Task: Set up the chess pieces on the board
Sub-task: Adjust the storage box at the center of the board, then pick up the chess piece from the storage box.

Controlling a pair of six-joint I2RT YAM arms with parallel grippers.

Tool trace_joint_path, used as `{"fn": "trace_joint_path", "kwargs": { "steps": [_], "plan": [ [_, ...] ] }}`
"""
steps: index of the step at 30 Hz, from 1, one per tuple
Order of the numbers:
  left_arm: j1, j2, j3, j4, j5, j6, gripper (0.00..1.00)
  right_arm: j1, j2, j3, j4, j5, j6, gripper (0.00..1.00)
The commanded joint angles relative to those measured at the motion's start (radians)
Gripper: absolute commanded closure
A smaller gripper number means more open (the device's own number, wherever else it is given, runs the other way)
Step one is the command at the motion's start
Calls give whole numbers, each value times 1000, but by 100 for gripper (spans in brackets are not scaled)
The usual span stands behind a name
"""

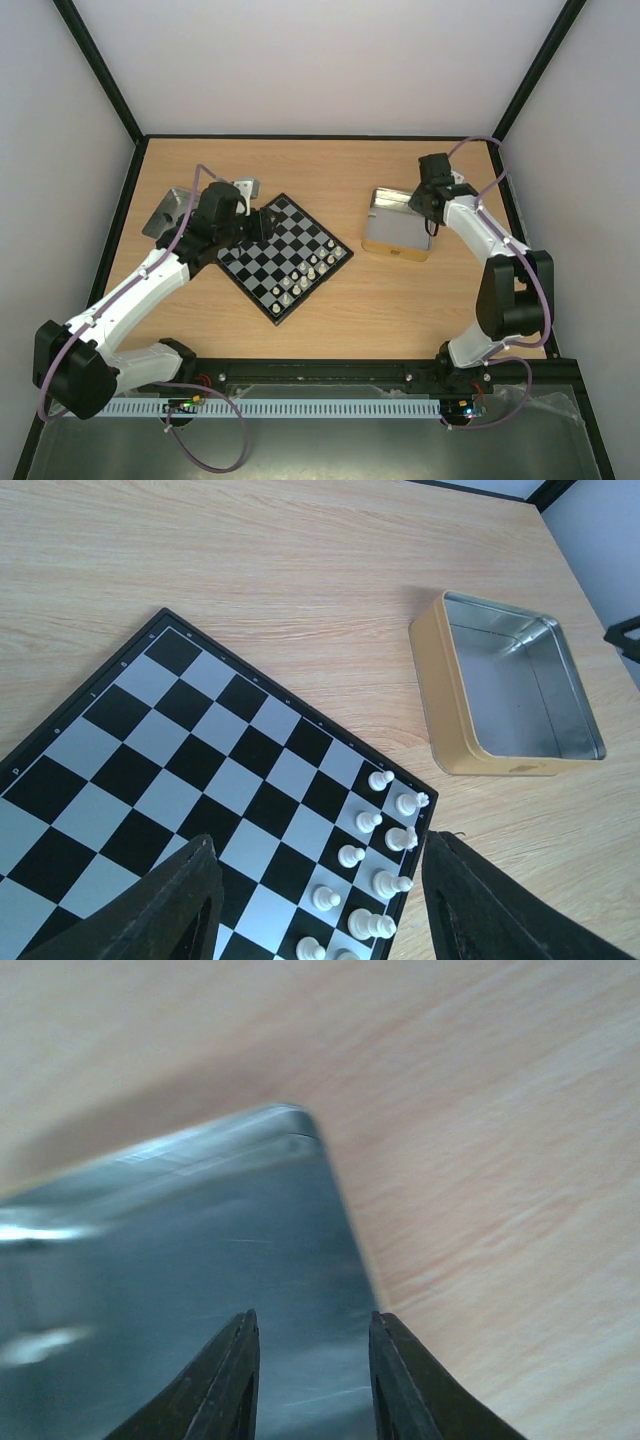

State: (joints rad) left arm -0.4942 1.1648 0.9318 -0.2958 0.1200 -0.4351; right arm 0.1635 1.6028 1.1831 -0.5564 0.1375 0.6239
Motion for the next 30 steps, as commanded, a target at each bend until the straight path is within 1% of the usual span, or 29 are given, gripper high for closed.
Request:
{"fn": "trace_joint_path", "kwargs": {
  "steps": [1, 3, 4, 6, 10, 16, 21, 27, 30],
  "plan": [
    [5, -7, 1, 41, 2, -18, 43, 15, -28, -51, 187, -233, 177, 72],
    [5, -7, 1, 43, 4, -22, 43, 25, -8, -99, 292, -334, 275, 73],
    [5, -6, 1, 43, 5, -23, 43, 36, 9, -117, 352, -361, 338, 75],
    [5, -12, -6, 45, 7, -26, 43, 55, 43, -127, 410, -380, 423, 76],
    [5, -27, -34, 58, 24, -37, 43, 97, 102, -118, 491, -345, 578, 77],
    [5, -38, -40, 52, 23, -34, 43, 117, 188, -129, 538, -321, 767, 78],
    [5, -49, -49, 53, 17, -32, 43, 119, 208, -153, 545, -303, 839, 81],
    [5, -44, -51, 57, 16, -27, 42, 118, 275, -130, 557, -349, 852, 81],
    [5, -41, -50, 59, 14, -24, 42, 118, 292, -117, 559, -343, 857, 80]
  ]
}}
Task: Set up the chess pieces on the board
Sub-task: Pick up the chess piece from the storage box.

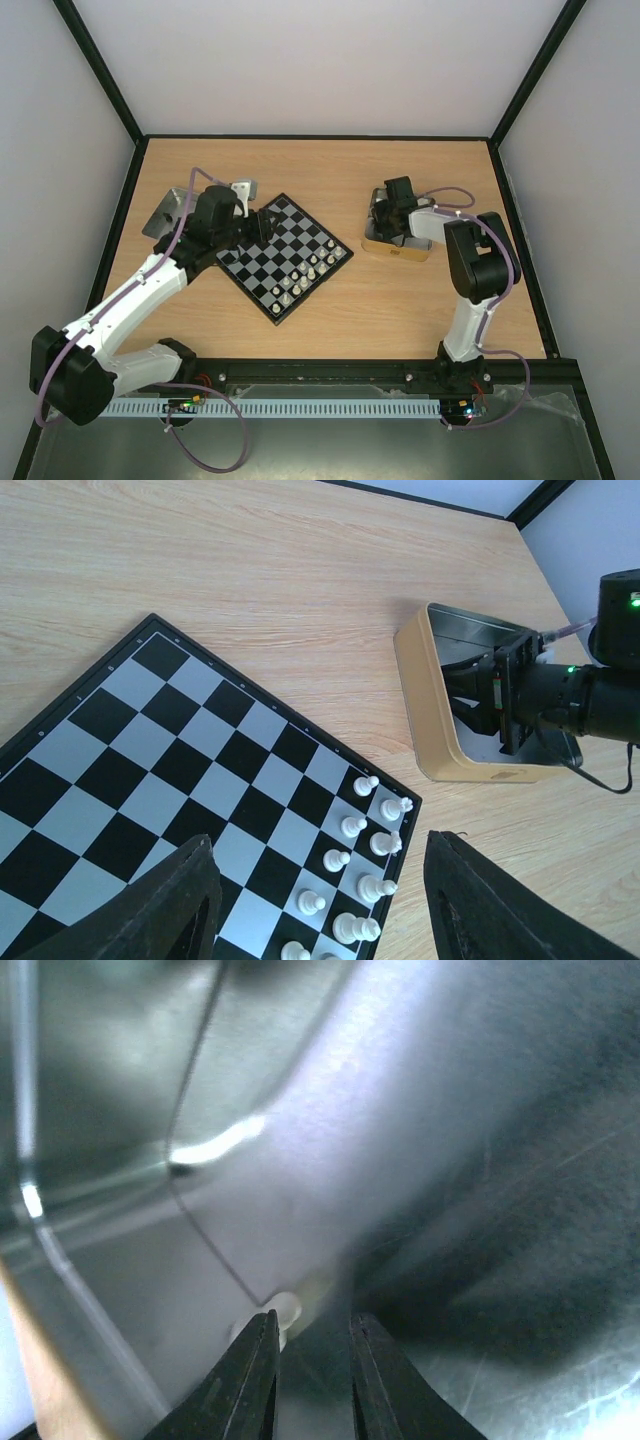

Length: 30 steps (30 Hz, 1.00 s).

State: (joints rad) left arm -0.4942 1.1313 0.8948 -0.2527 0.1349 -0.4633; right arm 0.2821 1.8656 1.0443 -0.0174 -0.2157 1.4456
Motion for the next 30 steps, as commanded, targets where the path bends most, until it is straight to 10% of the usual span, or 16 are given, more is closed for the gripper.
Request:
{"fn": "trace_joint_path", "kwargs": {
  "steps": [1, 13, 30],
  "plan": [
    [5, -7, -12, 16, -1, 6, 42, -1, 34, 26, 19, 13, 35, 78],
    [5, -6, -12, 15, -1, 8, 42, -1, 87, 56, 11, 51, 62, 76],
    [5, -5, -14, 18, 7, 1, 42, -1, 36, 66, -28, 177, -96, 98]
  ]
}}
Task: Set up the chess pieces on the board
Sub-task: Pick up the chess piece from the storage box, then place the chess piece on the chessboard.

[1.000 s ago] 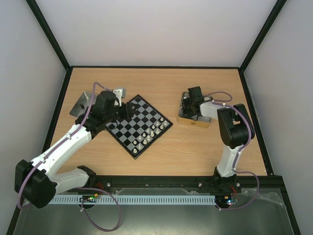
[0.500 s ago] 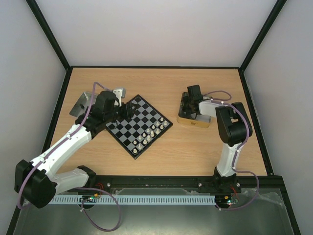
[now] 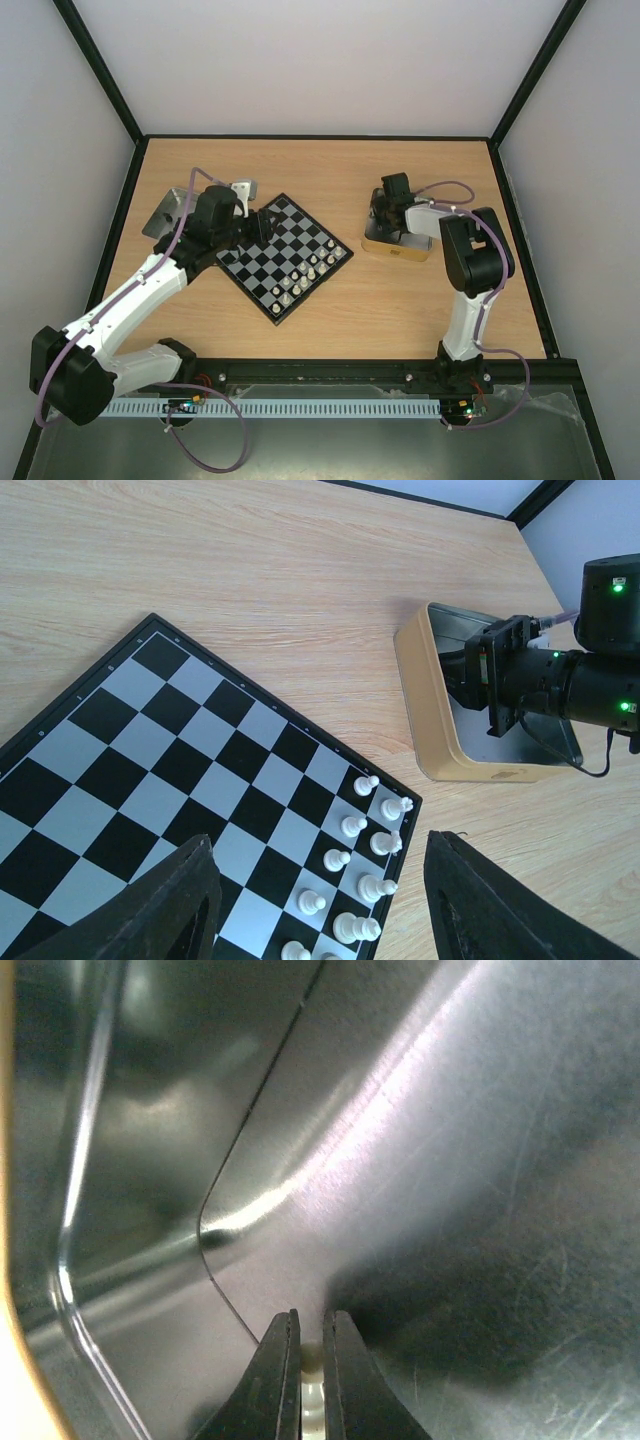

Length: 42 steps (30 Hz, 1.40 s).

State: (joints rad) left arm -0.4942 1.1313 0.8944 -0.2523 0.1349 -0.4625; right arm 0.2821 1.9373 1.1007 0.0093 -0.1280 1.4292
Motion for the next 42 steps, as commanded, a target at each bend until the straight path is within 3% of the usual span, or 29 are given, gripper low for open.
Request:
{"fn": "trace_joint_path", "kwargs": {
  "steps": [1, 15, 19, 23, 28, 34, 42],
  "plan": [
    [6, -4, -15, 19, 8, -2, 42, -1, -51, 7, -58, 99, -98, 98],
    [5, 13, -61, 105, 102, -91, 42, 21, -293, -109, -24, 80, -291, 98],
    [5, 19, -92, 160, 154, -146, 40, 69, -354, -118, -25, 35, -317, 98],
    [6, 17, -116, 164, 97, -201, 39, 175, -385, -91, -42, 59, -357, 98],
    [28, -2, -157, 121, -20, -295, 38, 353, -346, -25, -54, 181, -478, 98],
    [138, -59, -259, 122, 6, -387, 38, 555, -208, 80, -42, 380, -755, 98],
    [202, -95, -329, 130, 31, -409, 38, 660, -32, 161, -28, 471, -951, 99]
  ]
}}
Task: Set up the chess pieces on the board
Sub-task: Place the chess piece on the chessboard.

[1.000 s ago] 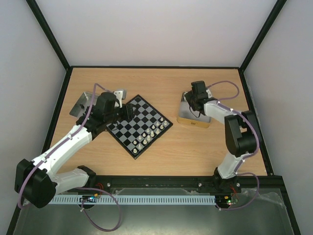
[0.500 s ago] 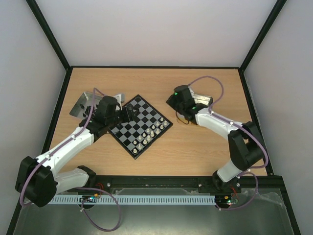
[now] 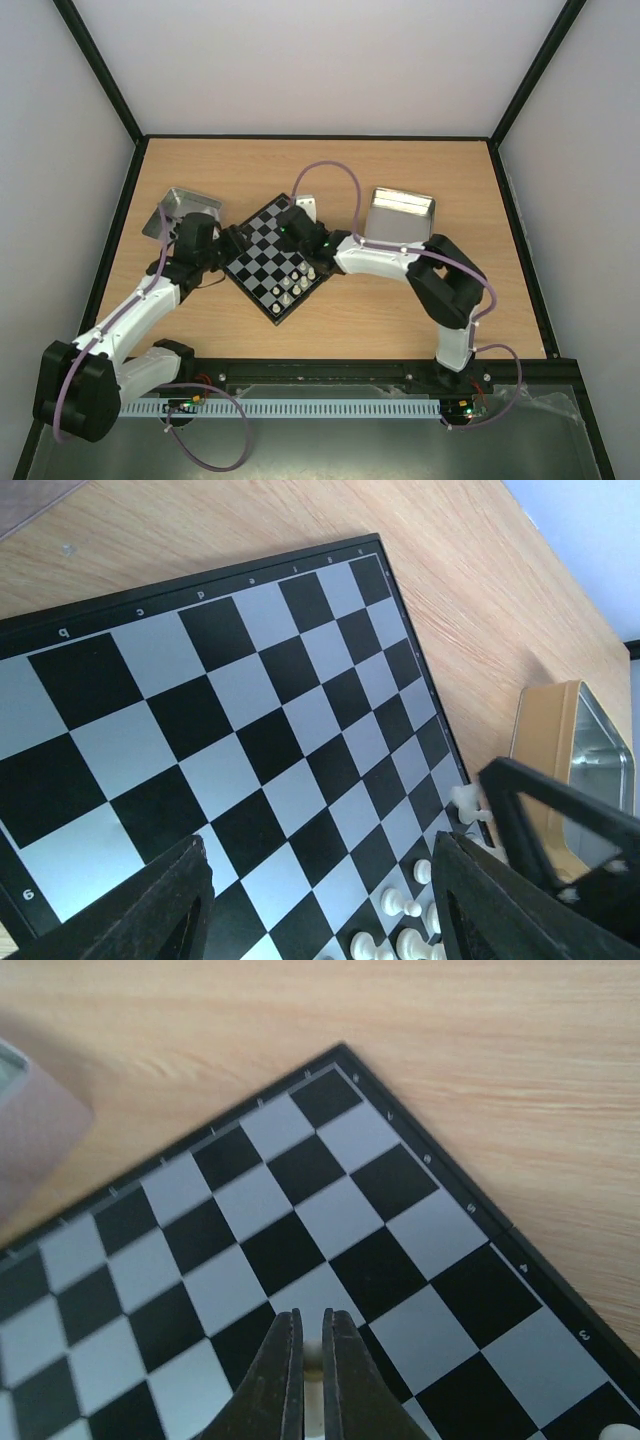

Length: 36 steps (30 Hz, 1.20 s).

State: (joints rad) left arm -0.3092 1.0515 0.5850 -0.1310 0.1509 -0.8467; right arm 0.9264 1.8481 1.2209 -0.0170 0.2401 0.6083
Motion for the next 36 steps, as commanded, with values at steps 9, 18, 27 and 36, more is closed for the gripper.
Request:
{"fn": "trace_joint_path", "kwargs": {
  "steps": [9, 18, 27, 36],
  "plan": [
    [29, 27, -33, 32, 41, -21, 39, 27, 148, 69, -20, 28, -176, 96],
    [30, 42, -36, 41, 48, -19, 39, 28, 143, 79, -51, -38, -180, 87],
    [33, 33, -39, 38, 47, -18, 39, 25, 139, 153, -174, -69, -148, 74],
    [35, 21, -52, 27, 38, -9, 39, 23, 257, 390, -479, -126, -76, 69]
  ]
}}
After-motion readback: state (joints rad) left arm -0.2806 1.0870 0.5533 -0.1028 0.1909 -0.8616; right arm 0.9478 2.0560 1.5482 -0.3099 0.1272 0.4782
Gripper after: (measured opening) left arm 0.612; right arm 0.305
